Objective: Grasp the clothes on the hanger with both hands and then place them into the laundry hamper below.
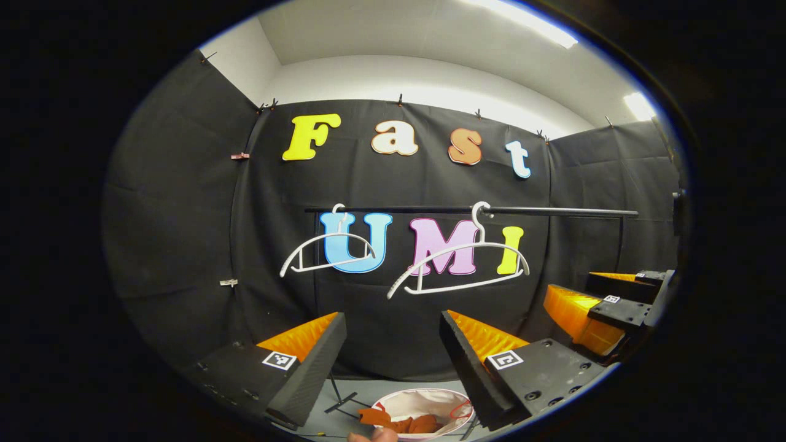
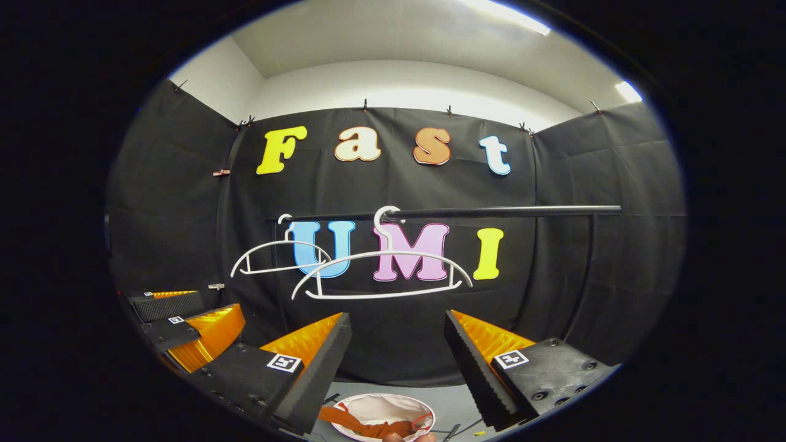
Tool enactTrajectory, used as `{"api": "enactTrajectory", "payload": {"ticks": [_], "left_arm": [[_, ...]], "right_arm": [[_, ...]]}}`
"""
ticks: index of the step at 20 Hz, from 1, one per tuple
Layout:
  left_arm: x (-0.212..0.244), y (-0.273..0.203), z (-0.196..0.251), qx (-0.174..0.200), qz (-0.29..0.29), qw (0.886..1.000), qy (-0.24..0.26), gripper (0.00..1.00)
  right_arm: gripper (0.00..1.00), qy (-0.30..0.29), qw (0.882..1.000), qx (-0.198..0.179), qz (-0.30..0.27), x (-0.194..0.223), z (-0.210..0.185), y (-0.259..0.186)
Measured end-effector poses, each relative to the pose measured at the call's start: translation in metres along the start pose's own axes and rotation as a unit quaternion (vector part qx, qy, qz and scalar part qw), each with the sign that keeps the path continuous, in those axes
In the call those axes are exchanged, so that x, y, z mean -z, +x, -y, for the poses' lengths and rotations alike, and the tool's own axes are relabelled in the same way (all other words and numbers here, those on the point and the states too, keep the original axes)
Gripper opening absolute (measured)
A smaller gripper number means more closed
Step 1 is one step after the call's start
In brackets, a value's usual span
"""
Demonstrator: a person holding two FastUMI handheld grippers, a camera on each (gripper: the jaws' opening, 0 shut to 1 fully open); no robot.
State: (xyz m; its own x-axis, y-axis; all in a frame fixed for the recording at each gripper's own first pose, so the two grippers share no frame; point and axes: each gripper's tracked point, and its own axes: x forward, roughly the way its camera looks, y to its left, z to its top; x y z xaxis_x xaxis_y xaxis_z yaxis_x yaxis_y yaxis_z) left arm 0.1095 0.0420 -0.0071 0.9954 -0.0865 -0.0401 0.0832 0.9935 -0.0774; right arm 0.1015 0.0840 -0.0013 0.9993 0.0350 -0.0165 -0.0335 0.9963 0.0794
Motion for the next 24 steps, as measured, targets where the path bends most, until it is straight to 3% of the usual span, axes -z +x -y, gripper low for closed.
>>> {"api": "enactTrajectory", "payload": {"ticks": [4, 5, 24], "left_arm": [[0.0, 0.0, 0.005, 0.005, 0.002, 1.0, 0.007, 0.97], [0.0, 0.0, 0.007, 0.006, 0.002, 1.0, 0.007, 0.97], [-0.004, 0.003, 0.013, 0.006, 0.004, 1.0, 0.008, 0.97]], "right_arm": [[0.93, -0.007, 1.0, 0.0, 0.004, -0.002, 0.002, -0.001], [0.98, -0.006, 1.0, 0.0, 0.007, -0.003, 0.002, 0.0], [0.98, -0.008, 1.0, 0.002, 0.015, -0.009, 0.006, 0.006]]}}
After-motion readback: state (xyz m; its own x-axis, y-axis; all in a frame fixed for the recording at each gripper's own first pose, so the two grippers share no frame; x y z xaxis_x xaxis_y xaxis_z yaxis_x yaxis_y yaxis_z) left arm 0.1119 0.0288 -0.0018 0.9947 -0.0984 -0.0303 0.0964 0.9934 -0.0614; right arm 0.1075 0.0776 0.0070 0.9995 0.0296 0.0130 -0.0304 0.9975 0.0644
